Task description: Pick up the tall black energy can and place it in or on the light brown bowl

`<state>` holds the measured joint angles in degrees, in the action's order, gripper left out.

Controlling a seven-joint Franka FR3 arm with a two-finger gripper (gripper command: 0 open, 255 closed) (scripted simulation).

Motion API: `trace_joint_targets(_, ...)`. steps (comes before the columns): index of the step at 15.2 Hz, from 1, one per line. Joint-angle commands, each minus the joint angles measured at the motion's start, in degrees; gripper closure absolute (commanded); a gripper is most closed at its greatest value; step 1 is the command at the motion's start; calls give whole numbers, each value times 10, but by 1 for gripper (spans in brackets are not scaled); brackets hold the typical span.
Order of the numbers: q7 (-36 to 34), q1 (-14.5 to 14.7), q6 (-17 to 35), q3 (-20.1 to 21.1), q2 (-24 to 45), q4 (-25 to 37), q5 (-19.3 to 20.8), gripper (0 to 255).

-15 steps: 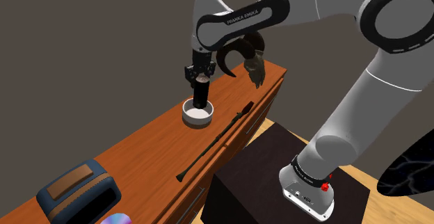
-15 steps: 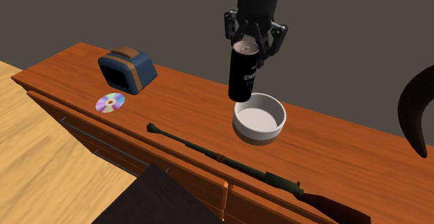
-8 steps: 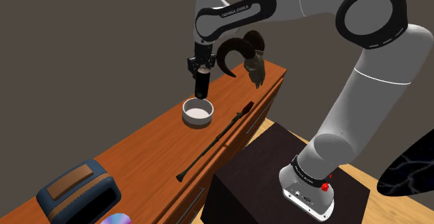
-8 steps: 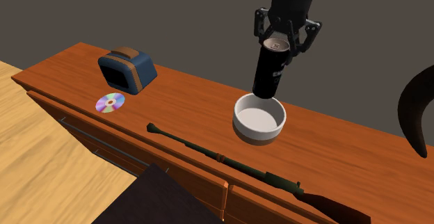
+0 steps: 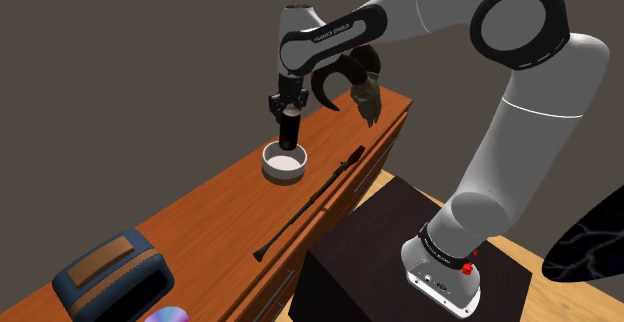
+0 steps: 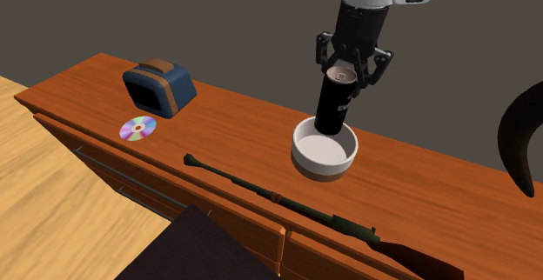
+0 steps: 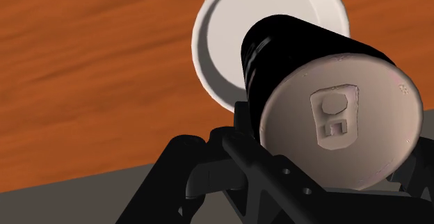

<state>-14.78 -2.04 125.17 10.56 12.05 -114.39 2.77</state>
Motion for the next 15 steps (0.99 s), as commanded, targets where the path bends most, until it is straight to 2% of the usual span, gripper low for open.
trace_joint_targets(1,-1,0,15,-1,8,-7,2,255)
trace_joint_targets(9,-7,3,68,-4,43,-25,12,255)
trace_joint_targets(15,-7,3,68,-4,43,-25,12,255)
